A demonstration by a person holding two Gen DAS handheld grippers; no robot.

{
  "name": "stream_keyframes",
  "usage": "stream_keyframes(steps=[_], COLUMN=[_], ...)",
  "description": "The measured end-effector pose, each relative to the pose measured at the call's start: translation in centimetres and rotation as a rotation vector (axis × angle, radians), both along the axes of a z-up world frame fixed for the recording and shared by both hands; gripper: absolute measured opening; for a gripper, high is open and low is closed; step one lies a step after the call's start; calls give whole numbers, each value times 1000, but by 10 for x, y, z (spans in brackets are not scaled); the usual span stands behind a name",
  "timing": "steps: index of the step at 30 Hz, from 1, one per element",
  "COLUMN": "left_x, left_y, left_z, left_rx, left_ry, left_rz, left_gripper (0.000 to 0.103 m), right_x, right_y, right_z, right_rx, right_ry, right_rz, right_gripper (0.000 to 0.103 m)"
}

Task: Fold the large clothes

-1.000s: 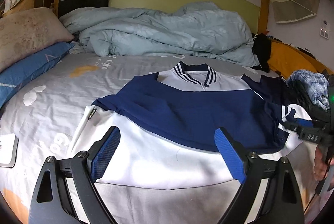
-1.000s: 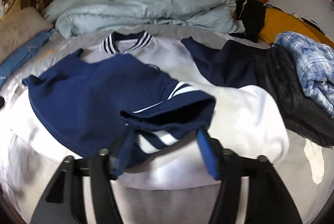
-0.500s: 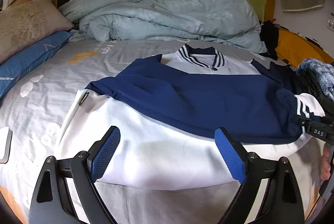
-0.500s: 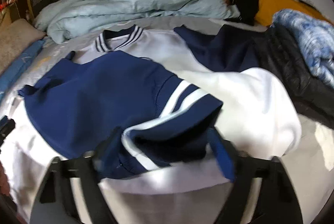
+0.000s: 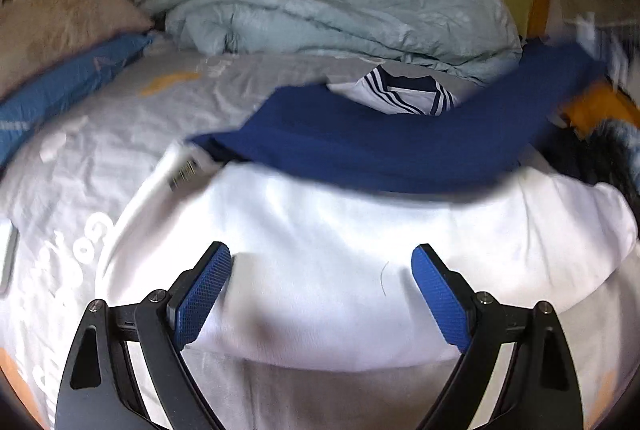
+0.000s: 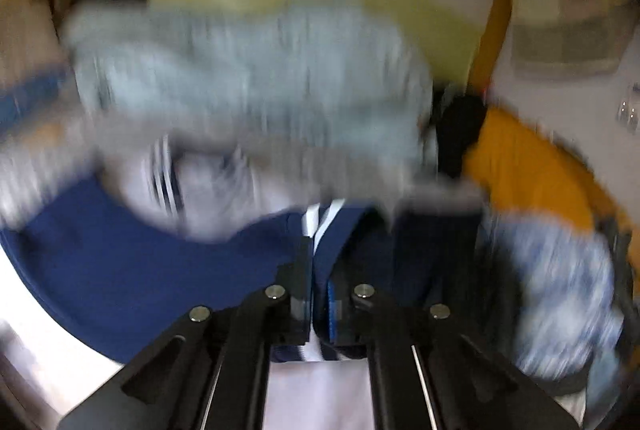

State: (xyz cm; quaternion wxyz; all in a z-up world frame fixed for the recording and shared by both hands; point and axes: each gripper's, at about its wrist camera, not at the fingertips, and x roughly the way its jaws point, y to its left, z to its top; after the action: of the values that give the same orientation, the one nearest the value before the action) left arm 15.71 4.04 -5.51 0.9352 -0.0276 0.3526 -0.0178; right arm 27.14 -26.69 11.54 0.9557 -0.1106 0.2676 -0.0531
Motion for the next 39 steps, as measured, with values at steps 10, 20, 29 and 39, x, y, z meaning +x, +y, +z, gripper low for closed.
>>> stream_keyframes(steps=[10, 20, 29, 39], left_x=[2, 17, 146, 261], left_y=[-8, 9, 37, 84], left_z=[-3, 21, 73, -9], left_rx=[42, -17, 86, -81], left_ry=[3, -20, 37, 280], left_rz=[-9, -1, -7, 29], left_gripper=[91, 91, 91, 81], right_x=[69, 78, 59, 99], right_y=[-53, -53, -56, -70], right_z=[-95, -102, -65, -65], right_rx=[-82, -15, 121, 253], right_ry=[216, 232, 84, 141], right_rz=[-126, -49, -76, -166], right_gripper=[4, 5, 4, 60])
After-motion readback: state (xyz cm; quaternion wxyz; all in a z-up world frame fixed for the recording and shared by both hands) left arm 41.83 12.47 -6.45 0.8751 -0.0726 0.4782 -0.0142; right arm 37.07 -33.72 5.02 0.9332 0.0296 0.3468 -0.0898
